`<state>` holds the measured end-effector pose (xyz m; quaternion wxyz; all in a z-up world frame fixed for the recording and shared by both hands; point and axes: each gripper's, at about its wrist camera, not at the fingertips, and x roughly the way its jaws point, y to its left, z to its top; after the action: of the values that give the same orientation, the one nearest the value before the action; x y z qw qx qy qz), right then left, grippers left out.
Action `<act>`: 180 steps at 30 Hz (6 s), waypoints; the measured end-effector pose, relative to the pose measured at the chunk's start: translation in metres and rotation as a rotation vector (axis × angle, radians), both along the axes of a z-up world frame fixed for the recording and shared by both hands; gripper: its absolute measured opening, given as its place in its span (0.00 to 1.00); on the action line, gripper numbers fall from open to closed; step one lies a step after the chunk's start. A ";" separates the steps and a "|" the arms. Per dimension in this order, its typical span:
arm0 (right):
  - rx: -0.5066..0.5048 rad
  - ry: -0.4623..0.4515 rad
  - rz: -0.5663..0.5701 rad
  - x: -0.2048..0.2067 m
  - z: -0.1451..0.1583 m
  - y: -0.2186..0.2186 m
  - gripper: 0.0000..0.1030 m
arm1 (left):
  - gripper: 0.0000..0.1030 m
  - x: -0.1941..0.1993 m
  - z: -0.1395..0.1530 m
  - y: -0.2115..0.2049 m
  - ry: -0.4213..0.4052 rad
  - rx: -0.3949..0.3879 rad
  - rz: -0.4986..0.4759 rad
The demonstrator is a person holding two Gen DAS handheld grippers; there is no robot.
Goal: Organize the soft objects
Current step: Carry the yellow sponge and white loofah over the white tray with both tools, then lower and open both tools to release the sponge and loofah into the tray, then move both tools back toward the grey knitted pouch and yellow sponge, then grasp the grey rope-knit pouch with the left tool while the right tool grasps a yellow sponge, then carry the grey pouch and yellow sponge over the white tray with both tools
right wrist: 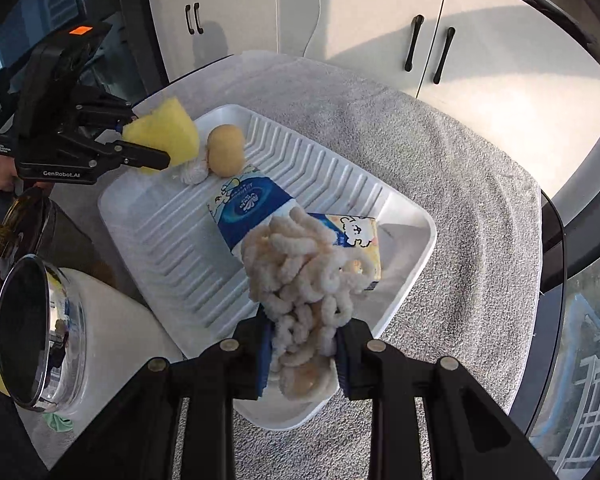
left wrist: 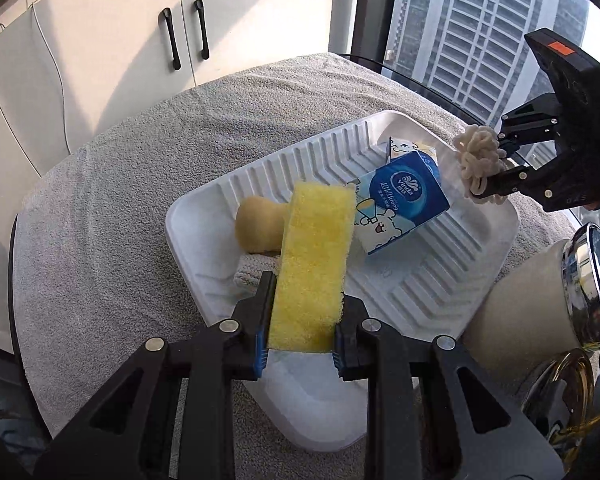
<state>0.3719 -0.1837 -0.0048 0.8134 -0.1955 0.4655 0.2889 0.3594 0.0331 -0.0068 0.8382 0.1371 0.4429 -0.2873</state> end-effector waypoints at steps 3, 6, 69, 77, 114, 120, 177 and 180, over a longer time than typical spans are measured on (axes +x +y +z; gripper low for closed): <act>-0.013 0.017 0.007 0.005 -0.010 0.003 0.28 | 0.23 0.003 -0.005 0.000 0.017 0.006 -0.001; -0.025 0.032 0.008 0.009 -0.019 0.004 0.29 | 0.24 0.010 -0.009 0.003 0.038 -0.015 0.011; 0.328 -0.151 -0.239 -0.160 0.029 -0.084 0.84 | 0.78 -0.137 0.014 0.140 -0.121 -0.211 0.427; 0.355 -0.137 -0.259 -0.205 0.010 -0.072 0.98 | 0.84 -0.201 0.005 0.122 -0.142 -0.201 0.412; 0.444 -0.167 -0.179 -0.308 -0.031 0.052 1.00 | 1.00 -0.294 -0.048 0.020 -0.127 -0.125 0.377; 0.448 -0.137 -0.158 -0.304 -0.037 0.053 1.00 | 0.99 -0.294 -0.049 0.027 -0.136 -0.101 0.393; 0.340 -0.112 -0.201 -0.298 -0.054 0.070 0.54 | 0.22 -0.317 -0.040 -0.003 -0.093 -0.153 0.366; 0.345 -0.113 -0.218 -0.303 -0.050 0.063 0.54 | 0.22 -0.320 -0.037 -0.005 -0.098 -0.165 0.370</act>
<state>0.0690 -0.1211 -0.0552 0.8860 -0.0177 0.3813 0.2632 0.0390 0.0279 -0.0439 0.9055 -0.0018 0.3943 -0.1565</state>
